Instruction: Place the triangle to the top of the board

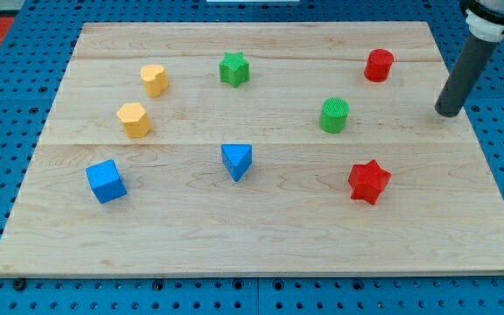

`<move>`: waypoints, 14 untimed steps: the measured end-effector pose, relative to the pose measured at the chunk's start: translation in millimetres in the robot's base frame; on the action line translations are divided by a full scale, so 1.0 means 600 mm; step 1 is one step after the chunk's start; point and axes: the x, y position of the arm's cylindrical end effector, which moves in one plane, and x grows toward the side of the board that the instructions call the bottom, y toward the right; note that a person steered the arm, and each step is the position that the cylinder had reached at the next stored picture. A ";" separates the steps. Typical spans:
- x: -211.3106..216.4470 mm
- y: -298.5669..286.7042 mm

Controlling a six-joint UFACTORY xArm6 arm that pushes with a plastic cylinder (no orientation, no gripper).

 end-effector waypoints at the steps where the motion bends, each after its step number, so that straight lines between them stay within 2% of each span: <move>1: 0.115 -0.154; 2: 0.044 -0.246; 3: 0.053 -0.243; 4: 0.107 -0.313; 5: 0.120 -0.397; 6: 0.191 -0.458; 8: 0.109 -0.335; 9: 0.146 -0.342; 10: 0.143 -0.447; 12: 0.145 -0.450; 13: 0.095 -0.546; 14: 0.006 -0.553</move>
